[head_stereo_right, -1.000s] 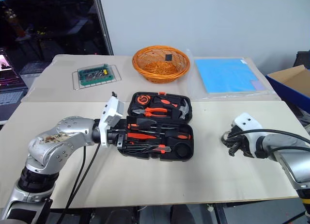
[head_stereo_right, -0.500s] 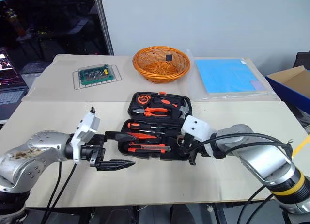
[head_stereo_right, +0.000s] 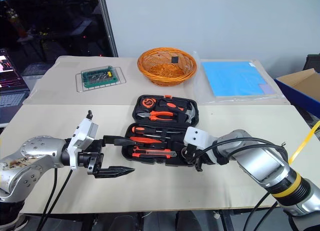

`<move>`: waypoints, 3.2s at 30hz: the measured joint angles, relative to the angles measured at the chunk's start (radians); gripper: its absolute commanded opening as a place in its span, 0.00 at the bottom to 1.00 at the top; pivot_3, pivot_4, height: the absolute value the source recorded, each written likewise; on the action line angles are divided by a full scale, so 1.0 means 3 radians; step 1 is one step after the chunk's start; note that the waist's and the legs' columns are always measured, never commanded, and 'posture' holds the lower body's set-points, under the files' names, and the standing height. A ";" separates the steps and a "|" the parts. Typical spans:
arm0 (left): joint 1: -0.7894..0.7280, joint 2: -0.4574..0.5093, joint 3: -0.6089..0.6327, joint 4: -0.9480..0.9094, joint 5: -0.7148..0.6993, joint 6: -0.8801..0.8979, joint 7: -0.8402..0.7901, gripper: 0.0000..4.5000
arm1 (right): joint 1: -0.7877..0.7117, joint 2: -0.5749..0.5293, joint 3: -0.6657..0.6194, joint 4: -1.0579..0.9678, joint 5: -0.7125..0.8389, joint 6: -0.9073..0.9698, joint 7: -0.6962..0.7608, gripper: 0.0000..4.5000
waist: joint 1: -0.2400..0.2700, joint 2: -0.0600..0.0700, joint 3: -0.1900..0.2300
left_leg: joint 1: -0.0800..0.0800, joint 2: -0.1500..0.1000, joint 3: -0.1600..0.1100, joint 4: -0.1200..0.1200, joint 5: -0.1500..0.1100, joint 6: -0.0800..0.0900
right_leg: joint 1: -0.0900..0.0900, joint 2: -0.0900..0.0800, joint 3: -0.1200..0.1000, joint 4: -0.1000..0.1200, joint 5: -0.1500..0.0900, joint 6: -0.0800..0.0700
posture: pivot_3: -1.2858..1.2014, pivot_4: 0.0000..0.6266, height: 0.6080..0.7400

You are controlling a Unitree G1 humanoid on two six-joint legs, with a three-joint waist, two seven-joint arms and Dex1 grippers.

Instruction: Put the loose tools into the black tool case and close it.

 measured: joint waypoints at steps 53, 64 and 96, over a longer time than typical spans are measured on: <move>-0.2708 -0.1502 0.0108 0.4436 0.1444 0.0167 0.1571 0.00 | -0.1162 0.1830 -0.1663 0.3352 -0.0340 -0.0783 -0.1433 0.00 | -0.0077 -0.0001 0.0010 | -0.0031 -0.0007 -0.0021 -0.0005 0.0015 -0.0008 | -0.0020 0.0011 -0.0001 0.0002 0.0029 0.0016 | 0.52 0.24 1.00; -0.1570 -0.1301 -0.0133 0.2980 0.1997 -0.1730 0.1237 0.00 | 0.0178 0.2139 -0.1909 0.1652 -0.0350 -0.1926 -0.1514 0.00 | -0.0041 0.0005 0.0018 | -0.0083 -0.0007 -0.0019 -0.0005 0.0021 -0.0018 | -0.0074 0.0007 0.0001 0.0034 0.0035 0.0012 | 0.52 0.24 1.00; 0.0019 0.0924 0.0751 0.0929 -0.0137 0.0370 -0.1088 0.66 | 0.2556 0.0148 -0.2626 -0.1307 0.1611 -0.0735 -0.0024 0.01 | -0.0051 -0.0006 0.0018 | 0.0009 0.0009 0.0010 -0.0007 0.0024 -0.0016 | 0.0000 -0.0017 -0.0011 0.0006 -0.0005 0.0003 | 0.52 0.24 1.00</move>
